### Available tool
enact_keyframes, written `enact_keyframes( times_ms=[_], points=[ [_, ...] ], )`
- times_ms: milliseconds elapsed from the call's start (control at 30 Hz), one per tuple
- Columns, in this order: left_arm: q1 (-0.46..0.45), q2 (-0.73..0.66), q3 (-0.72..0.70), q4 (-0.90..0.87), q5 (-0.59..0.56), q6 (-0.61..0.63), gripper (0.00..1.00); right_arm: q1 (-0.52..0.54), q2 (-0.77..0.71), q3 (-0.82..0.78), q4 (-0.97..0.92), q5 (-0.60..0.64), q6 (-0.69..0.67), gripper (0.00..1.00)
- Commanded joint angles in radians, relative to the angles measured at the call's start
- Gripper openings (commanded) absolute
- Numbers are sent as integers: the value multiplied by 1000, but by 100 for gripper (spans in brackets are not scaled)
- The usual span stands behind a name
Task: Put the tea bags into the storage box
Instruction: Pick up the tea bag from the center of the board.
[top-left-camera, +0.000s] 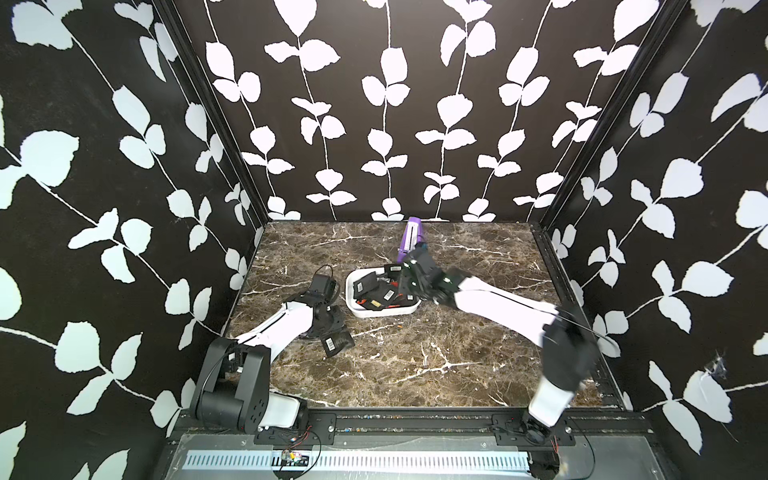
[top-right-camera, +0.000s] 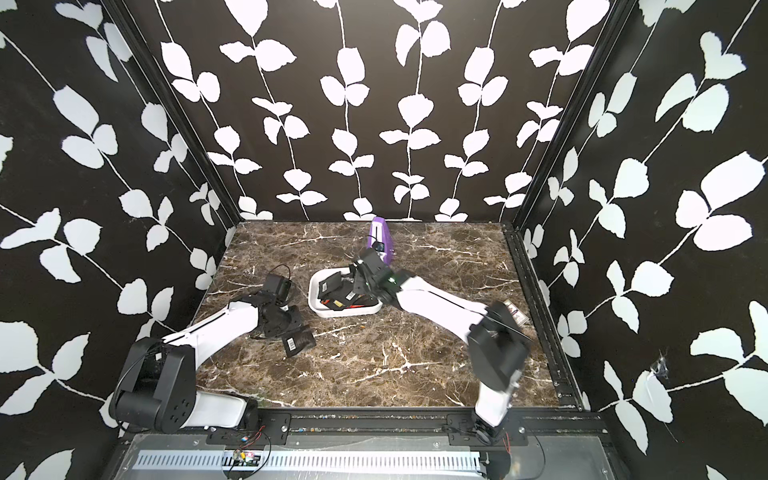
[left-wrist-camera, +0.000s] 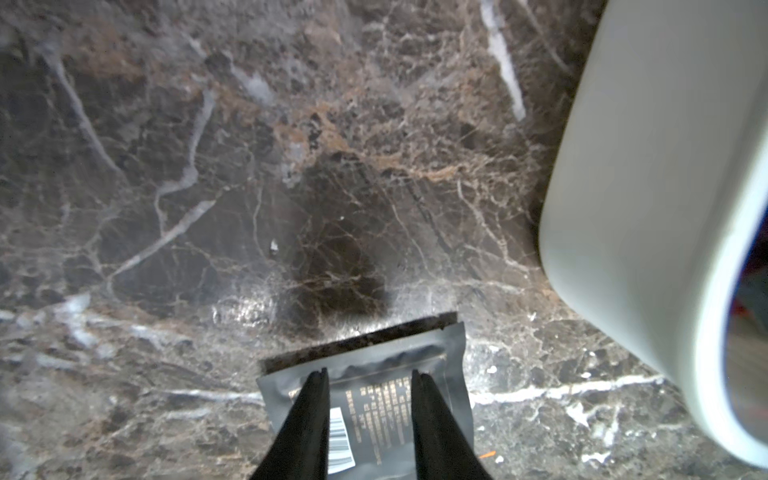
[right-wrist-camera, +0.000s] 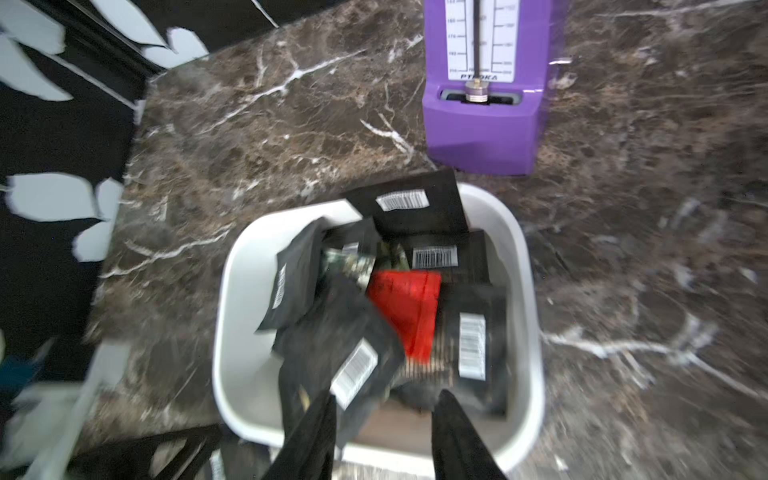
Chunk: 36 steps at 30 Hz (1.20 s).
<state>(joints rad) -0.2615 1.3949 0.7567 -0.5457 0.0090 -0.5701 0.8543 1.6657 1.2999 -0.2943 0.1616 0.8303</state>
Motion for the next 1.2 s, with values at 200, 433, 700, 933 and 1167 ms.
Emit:
enact_keyframes(
  times_ms=[200,433,700,933,1167],
  points=[
    [10,-2,-17,5,-30,26,28,246,-78,-235,233,17,121,39],
    [10,-21,-58,3,-8,19,32,332,86,-213,356,-13,205,39],
    [10,-22,-103,17,33,15,27,347,170,-181,382,-21,221,38],
    [-16,4,-139,66,83,1,24,347,184,-204,409,-19,236,38],
    [-91,-9,-176,75,83,-46,24,360,208,-205,438,-37,276,42]
  ],
)
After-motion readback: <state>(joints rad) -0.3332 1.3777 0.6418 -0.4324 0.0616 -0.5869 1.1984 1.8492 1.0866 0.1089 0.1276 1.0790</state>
